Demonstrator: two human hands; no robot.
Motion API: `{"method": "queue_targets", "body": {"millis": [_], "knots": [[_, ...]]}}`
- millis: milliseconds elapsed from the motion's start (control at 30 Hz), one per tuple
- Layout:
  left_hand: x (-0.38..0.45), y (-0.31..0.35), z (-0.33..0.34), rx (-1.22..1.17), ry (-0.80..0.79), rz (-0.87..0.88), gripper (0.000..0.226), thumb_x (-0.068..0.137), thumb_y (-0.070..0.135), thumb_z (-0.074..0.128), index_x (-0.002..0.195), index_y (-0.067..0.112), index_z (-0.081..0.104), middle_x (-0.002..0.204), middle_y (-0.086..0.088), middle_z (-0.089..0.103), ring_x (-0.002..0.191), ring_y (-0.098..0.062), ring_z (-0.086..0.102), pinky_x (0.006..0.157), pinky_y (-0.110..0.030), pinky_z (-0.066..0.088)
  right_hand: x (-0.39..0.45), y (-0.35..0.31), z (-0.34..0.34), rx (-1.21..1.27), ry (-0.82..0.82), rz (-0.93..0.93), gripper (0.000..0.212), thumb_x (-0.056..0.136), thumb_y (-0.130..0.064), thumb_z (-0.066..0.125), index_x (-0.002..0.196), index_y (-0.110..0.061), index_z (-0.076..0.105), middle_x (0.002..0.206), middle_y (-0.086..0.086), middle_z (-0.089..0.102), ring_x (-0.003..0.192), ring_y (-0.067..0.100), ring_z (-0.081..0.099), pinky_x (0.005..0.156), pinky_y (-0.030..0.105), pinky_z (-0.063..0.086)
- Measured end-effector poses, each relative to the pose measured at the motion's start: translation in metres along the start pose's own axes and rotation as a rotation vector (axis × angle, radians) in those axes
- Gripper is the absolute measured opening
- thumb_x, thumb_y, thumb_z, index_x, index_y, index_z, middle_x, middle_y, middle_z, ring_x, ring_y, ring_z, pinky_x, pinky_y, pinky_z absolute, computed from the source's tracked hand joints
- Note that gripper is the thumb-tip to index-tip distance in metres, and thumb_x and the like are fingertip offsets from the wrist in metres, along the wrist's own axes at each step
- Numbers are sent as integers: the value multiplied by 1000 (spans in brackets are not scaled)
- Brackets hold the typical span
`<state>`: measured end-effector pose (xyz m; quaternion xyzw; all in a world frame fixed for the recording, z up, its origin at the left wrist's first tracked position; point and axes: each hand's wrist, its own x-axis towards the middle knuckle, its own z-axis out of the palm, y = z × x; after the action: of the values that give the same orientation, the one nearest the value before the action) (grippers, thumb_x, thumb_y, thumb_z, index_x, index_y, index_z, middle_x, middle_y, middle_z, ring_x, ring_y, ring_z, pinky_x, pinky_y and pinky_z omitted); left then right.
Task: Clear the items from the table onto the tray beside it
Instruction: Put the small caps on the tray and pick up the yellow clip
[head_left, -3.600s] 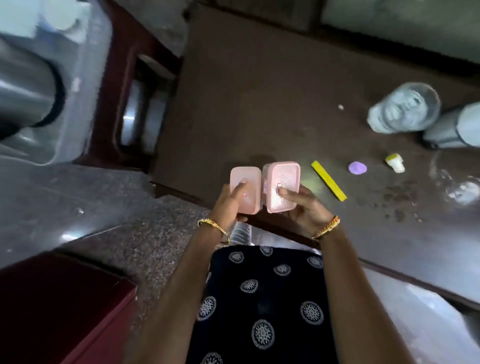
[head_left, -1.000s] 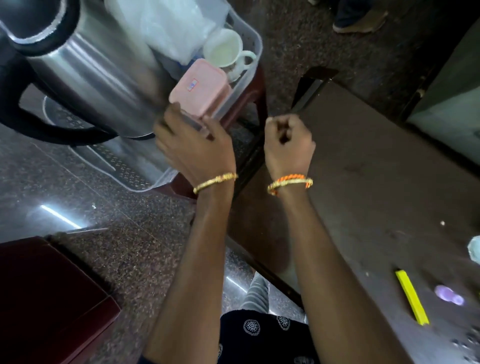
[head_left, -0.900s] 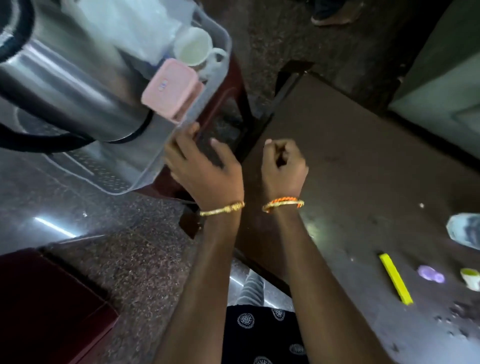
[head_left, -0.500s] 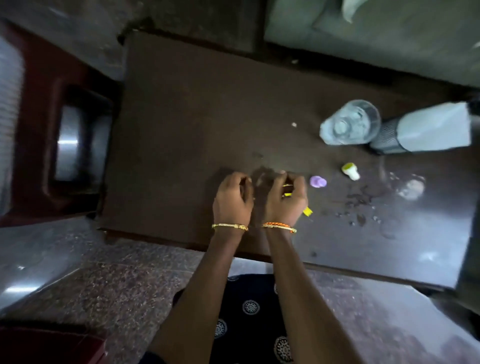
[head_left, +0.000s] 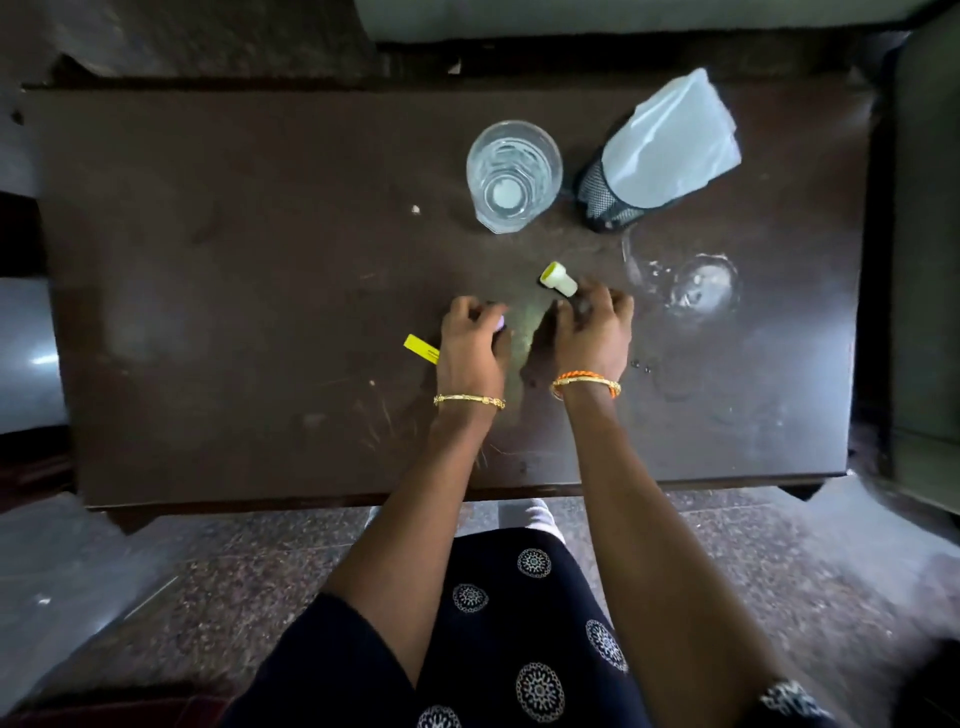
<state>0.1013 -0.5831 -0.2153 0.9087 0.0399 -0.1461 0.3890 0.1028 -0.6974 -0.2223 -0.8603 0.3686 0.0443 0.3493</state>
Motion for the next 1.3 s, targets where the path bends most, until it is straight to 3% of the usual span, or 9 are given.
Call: {"method": "queue_targets", "body": {"millis": [167, 333, 467, 633, 800, 1033, 1100, 1200, 1300], "knots": [[2, 1, 2, -28, 92, -32, 26, 80, -3, 62, 106, 1, 66, 97, -19, 60, 89, -32, 61, 81, -35, 50, 4, 7, 4, 34, 7, 11, 29, 86, -24, 64, 114, -16, 63, 118, 10, 53, 96, 26, 58, 70, 26, 37], [-1, -1, -12, -133, 150, -77, 21, 78, -3, 65, 99, -3, 67, 93, -19, 68, 85, -35, 64, 76, -46, 54, 3, 3, 6, 41, 28, -54, 24, 83, -25, 67, 104, -14, 66, 111, 9, 59, 92, 27, 60, 68, 27, 40], [-8, -16, -44, -157, 278, -74, 20, 78, 4, 68, 98, 4, 71, 92, -14, 72, 83, -32, 65, 73, -24, 50, -10, -9, 10, 144, 46, -61, 19, 77, -17, 70, 93, -8, 65, 86, 9, 70, 75, 22, 65, 72, 32, 52], [-26, -61, -106, -203, 473, -138, 24, 85, -1, 60, 108, -1, 67, 98, -17, 69, 91, -25, 66, 74, -39, 58, -59, -43, 39, 285, 28, -80, 14, 76, -15, 70, 89, -14, 65, 77, -4, 66, 62, -3, 60, 60, 3, 45], [-40, -121, -186, -191, 654, -295, 26, 86, 1, 58, 112, -2, 65, 109, -19, 68, 101, -22, 65, 87, -16, 48, -131, -125, 101, 309, -150, -150, 11, 78, -15, 68, 88, -16, 68, 73, -2, 65, 68, 19, 67, 69, 34, 56], [-58, -187, -322, -217, 1132, -308, 21, 77, -1, 69, 98, -3, 70, 93, -23, 67, 86, 1, 56, 76, 6, 38, -242, -275, 187, 463, -538, -430, 18, 76, -10, 65, 92, -17, 69, 89, 4, 70, 76, 24, 67, 73, 45, 57], [-64, -201, -356, -193, 1258, -352, 21, 77, 3, 69, 97, -1, 71, 91, -21, 67, 85, 0, 55, 75, 4, 38, -269, -314, 201, 493, -612, -546, 22, 75, -8, 64, 95, -14, 69, 93, 9, 71, 79, 25, 67, 76, 45, 56], [-72, -226, -398, -243, 1345, -503, 22, 77, 7, 69, 98, 0, 70, 95, -22, 66, 84, -22, 64, 73, -22, 53, -307, -364, 222, 438, -703, -792, 22, 74, -7, 66, 96, -9, 69, 91, 11, 72, 80, 20, 68, 78, 35, 56], [-76, -253, -421, -337, 1381, -652, 23, 76, 2, 67, 98, 1, 70, 98, -20, 68, 88, -25, 65, 75, -24, 53, -333, -400, 242, 279, -820, -1014, 17, 74, -8, 68, 91, -4, 68, 85, 10, 72, 78, 17, 66, 75, 28, 54]]}}
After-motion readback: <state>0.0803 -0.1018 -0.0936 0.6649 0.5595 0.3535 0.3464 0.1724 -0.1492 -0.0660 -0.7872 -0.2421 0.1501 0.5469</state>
